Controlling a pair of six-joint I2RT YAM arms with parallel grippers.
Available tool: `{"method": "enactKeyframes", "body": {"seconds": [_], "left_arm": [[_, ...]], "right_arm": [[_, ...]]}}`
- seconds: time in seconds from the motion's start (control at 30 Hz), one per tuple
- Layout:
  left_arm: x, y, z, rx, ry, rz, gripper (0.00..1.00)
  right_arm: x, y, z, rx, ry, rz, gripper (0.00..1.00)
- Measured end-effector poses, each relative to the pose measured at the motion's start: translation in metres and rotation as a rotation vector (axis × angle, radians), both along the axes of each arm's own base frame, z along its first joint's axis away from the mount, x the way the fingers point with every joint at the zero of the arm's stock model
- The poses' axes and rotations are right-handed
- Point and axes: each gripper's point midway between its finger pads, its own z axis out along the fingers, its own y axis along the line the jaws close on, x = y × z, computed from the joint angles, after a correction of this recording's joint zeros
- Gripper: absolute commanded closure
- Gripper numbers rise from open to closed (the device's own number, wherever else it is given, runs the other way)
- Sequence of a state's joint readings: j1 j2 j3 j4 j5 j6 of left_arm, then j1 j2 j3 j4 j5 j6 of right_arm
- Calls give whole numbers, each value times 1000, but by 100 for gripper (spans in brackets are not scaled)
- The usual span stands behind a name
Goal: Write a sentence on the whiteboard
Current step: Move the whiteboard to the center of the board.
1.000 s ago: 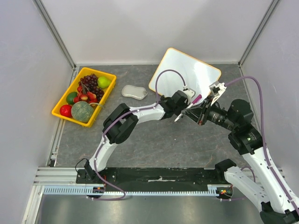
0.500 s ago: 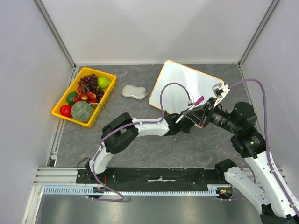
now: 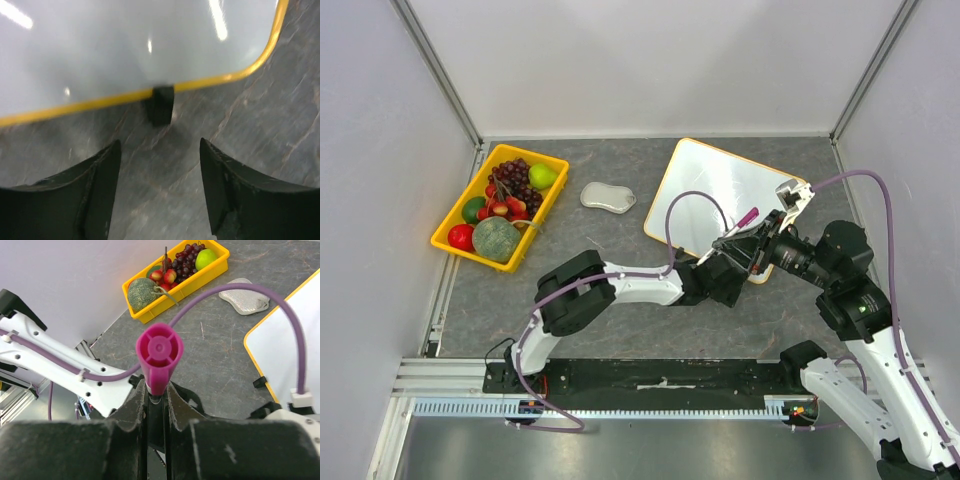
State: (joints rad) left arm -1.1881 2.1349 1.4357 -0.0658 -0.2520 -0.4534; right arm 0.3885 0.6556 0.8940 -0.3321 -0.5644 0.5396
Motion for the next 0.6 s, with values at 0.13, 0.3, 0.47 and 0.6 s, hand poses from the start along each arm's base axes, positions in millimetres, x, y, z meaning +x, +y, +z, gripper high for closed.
{"method": "enactKeyframes", "body": {"seconds": [0.13, 0.3, 0.47, 0.6], "left_arm": [[-16, 26, 2, 27, 11, -1, 23], [-26, 64, 3, 62, 10, 32, 22], [-25, 94, 2, 117, -19, 89, 20], [-17, 115, -6, 178, -28, 138, 20]], "right_arm": [[0, 0, 1, -1, -1, 0, 100], [3, 1, 1, -4, 7, 0, 100], [6, 3, 2, -7, 12, 0, 100], [9, 3, 0, -14, 18, 1, 100]]}}
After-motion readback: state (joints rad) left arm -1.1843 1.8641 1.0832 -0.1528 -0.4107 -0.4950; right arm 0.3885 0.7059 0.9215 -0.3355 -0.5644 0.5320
